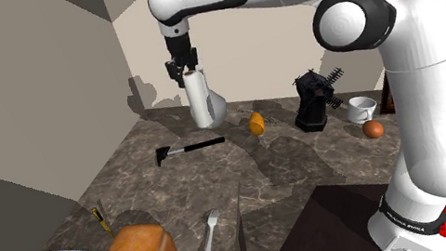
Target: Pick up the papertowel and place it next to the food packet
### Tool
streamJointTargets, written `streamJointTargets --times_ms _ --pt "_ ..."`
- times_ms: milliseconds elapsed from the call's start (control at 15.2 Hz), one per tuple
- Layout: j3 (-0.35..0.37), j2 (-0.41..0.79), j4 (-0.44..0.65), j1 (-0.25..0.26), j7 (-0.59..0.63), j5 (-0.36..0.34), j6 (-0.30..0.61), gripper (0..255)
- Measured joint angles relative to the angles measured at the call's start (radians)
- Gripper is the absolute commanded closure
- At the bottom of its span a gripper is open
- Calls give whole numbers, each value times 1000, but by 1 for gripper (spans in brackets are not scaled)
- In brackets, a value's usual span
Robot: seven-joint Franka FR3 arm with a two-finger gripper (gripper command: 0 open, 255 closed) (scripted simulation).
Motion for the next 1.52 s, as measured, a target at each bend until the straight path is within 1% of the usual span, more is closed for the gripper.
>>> streamJointTargets --times_ms 198,264,462,594,990,1452,1518 --pt "1 11 56 3 1 0 -44 255" --pt "3 -2 43 9 9 -2 -46 255" --pt "16 -57 -16 41 54 -7 -44 255" --pt "26 -115 -90 60 84 -10 -31 255" --pt "71 -244 -225 134 203 -18 -32 255" --pt "133 -325 -273 214 343 -22 -74 255" --pt "143 -344 -294 225 365 -21 -74 255"
